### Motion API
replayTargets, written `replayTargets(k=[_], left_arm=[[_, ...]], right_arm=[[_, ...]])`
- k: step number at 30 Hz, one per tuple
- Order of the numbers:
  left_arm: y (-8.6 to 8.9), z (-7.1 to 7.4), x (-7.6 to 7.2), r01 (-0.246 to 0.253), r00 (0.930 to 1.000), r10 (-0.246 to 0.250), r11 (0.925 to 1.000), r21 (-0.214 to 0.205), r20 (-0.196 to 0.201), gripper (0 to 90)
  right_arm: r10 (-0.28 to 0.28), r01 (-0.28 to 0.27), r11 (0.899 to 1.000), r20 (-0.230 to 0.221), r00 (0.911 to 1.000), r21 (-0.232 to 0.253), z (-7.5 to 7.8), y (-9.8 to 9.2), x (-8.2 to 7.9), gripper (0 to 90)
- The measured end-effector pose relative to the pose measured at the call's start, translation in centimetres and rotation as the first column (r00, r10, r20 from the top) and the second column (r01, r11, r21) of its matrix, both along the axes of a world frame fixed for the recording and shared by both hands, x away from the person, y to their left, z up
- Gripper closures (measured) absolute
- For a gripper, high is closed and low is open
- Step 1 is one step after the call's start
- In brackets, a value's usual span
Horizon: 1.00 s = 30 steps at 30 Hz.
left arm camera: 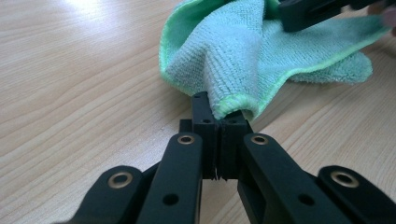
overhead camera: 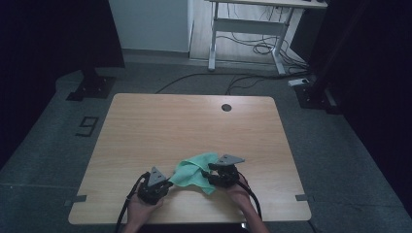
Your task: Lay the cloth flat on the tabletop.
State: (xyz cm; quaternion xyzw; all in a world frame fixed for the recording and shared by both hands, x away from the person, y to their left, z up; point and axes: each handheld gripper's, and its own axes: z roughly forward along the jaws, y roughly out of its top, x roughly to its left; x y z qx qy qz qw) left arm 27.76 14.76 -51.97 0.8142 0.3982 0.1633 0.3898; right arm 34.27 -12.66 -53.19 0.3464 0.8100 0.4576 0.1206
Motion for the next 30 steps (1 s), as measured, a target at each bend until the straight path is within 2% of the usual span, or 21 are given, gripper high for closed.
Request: replayTargets(k=[4,7,9,18,21,25,30], left_arm=[[0.1,0.1,0.1,-0.003,1.0,0.003,1.0,-0.004,0.001,88.7],[0.3,0.1,0.1,-0.007,1.0,0.007,1.0,-0.002,0.004,88.7],[0.4,0.2,0.0,-0.009,0.9999,0.009,1.0,0.002,0.007,88.7],[0.9,1.3,-0.4,-0.017,0.999,0.018,0.9997,-0.02,0.042,88.8],[1.4,2.1,-0.6,-0.017,0.9972,0.02,0.9994,-0.031,0.072,88.8],[1.9,3.2,-0.9,-0.015,0.9945,0.021,0.9978,-0.065,0.103,88.8],[2.2,4.4,-1.5,-0.003,0.99,0.013,0.9978,-0.067,0.14,88.8]], right_arm=[[-0.011,0.01,1.0,-0.028,0.9995,-0.006,-0.7,-0.2,0.4,78.1],[-0.032,0.032,0.999,-0.017,0.9993,0.022,-0.3,-0.8,0.4,87.3],[-0.048,0.048,0.998,0.002,0.9988,0.036,0.3,-1.3,0.1,87.9],[-0.065,0.057,0.993,0.075,0.9951,0.105,3.0,-3.1,-1.0,88.6],[-0.08,0.065,0.989,0.108,0.9909,0.136,4.4,-4.0,-1.6,88.6],[-0.092,0.062,0.981,0.16,0.9827,0.185,6.6,-5.1,-2.6,88.8],[-0.083,0.043,0.98,0.205,0.9753,0.192,7.9,-5.0,-3.7,88.8]])
